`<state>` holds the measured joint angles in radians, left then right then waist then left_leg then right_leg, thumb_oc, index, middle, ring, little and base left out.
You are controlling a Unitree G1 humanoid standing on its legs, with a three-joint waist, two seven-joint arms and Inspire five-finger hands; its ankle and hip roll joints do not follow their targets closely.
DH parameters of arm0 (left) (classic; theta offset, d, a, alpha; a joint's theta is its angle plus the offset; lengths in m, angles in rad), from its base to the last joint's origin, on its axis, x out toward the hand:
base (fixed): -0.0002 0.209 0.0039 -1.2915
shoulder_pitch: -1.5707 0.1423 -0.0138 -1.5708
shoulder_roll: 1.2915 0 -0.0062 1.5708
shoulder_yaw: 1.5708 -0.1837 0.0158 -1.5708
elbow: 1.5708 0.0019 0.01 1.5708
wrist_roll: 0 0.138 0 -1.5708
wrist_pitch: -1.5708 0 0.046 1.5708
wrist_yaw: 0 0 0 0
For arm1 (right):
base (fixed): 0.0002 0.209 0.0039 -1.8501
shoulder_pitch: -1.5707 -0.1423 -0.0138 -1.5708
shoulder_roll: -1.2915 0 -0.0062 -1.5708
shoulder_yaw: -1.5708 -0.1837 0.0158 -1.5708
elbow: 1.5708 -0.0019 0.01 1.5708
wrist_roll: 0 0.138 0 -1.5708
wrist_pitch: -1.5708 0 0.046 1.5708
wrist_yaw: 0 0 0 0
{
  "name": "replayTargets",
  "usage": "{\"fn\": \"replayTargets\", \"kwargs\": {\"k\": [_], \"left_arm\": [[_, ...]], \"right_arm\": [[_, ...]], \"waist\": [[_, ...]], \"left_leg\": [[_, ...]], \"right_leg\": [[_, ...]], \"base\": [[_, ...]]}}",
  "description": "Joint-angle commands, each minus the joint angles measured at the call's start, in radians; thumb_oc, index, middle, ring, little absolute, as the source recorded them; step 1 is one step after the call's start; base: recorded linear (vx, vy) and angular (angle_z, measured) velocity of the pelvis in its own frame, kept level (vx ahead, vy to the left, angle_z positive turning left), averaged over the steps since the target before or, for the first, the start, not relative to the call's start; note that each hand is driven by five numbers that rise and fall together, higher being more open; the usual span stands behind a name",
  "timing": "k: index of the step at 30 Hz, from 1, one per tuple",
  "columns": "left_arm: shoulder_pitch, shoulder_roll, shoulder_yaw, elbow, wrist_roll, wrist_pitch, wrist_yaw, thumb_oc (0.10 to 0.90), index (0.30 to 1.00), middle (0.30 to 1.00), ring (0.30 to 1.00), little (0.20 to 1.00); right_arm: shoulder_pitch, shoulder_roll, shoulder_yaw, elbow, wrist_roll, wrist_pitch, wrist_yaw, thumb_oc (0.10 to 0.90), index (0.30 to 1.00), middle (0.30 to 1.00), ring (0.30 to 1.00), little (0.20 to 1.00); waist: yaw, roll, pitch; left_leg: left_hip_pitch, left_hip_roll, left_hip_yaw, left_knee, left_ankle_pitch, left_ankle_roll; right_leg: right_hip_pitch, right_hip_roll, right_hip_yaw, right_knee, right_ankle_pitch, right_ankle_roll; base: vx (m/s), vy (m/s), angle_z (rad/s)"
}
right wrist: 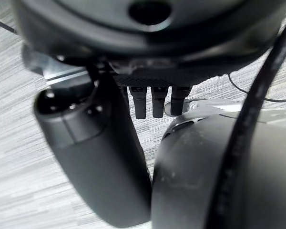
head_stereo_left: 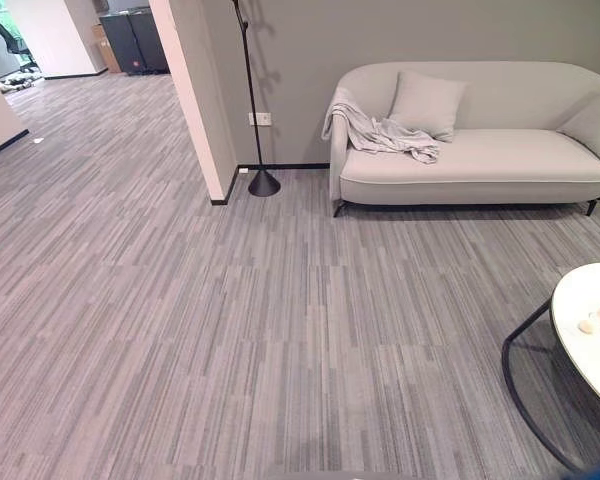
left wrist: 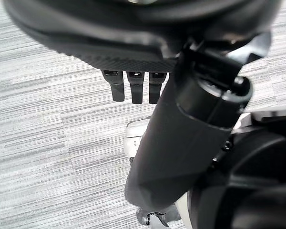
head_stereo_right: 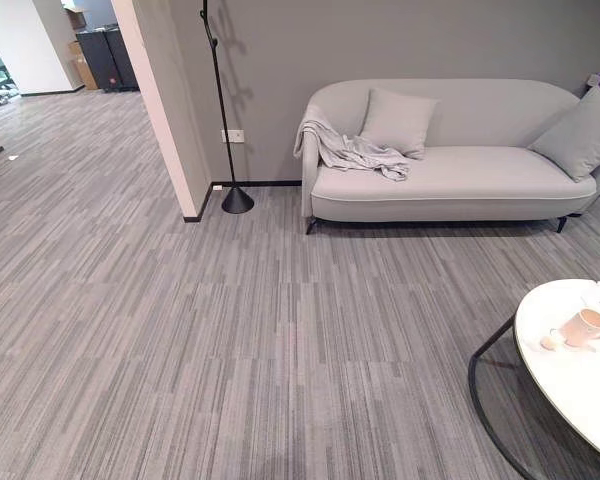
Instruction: Hang the clothes on the sofa on the clothes rack.
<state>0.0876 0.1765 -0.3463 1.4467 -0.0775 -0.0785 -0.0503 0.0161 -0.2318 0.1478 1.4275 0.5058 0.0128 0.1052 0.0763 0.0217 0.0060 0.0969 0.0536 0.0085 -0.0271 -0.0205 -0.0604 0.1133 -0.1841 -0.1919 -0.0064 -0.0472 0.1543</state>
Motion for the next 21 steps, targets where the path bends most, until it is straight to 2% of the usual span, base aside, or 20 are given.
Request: {"fn": "replayTargets", "kwargs": {"k": [1, 9, 13, 21], "left_arm": [[-0.102, -0.033, 0.035, 0.017, 0.009, -0.032, -0.005, 0.8, 0.9, 0.9, 0.9, 0.9], [-0.101, -0.043, 0.014, 0.038, 0.04, -0.023, -0.013, 0.8, 0.9, 0.9, 0.9, 0.9], [-0.101, -0.04, 0.011, 0.021, 0.035, -0.029, -0.015, 0.8, 0.9, 0.9, 0.9, 0.9], [-0.1, -0.034, 0.016, 0.023, 0.037, -0.027, -0.005, 0.8, 0.9, 0.9, 0.9, 0.9]], "right_arm": [[-0.014, 0.011, 0.019, 0.085, -0.078, 0.011, 0.017, 0.8, 0.9, 0.9, 0.9, 0.9], [-0.037, 0.009, 0.049, 0.051, -0.104, 0.004, 0.019, 0.8, 0.9, 0.9, 0.9, 0.9], [-0.044, 0.026, 0.093, 0.028, -0.136, -0.004, 0.016, 0.8, 0.9, 0.9, 0.9, 0.9], [-0.033, 0.04, 0.104, 0.035, -0.146, -0.003, 0.021, 0.8, 0.9, 0.9, 0.9, 0.9]], "waist": [[-0.009, -0.009, 0.031], [-0.01, -0.003, 0.027], [0.003, -0.012, 0.024], [0.018, -0.023, 0.023]], "left_leg": [[-0.05, -0.053, -0.055, -0.06, 0.04, 0.049], [-0.043, -0.052, -0.059, -0.06, 0.039, 0.048], [-0.035, -0.051, -0.07, -0.06, 0.035, 0.048], [-0.027, -0.052, -0.093, -0.06, 0.03, 0.048]], "right_leg": [[0.04, 0.056, 0.019, -0.058, 0.031, -0.067], [0.045, 0.059, 0.019, -0.063, 0.034, -0.068], [0.054, 0.062, 0.014, -0.059, 0.027, -0.071], [0.068, 0.061, -0.006, -0.049, 0.016, -0.07]], "base": [[0.0, 0.0, 0.0], [0.0, 0.0, 0.02], [0.01, -0.004, 0.0], [0.02, -0.009, 0.04]]}}
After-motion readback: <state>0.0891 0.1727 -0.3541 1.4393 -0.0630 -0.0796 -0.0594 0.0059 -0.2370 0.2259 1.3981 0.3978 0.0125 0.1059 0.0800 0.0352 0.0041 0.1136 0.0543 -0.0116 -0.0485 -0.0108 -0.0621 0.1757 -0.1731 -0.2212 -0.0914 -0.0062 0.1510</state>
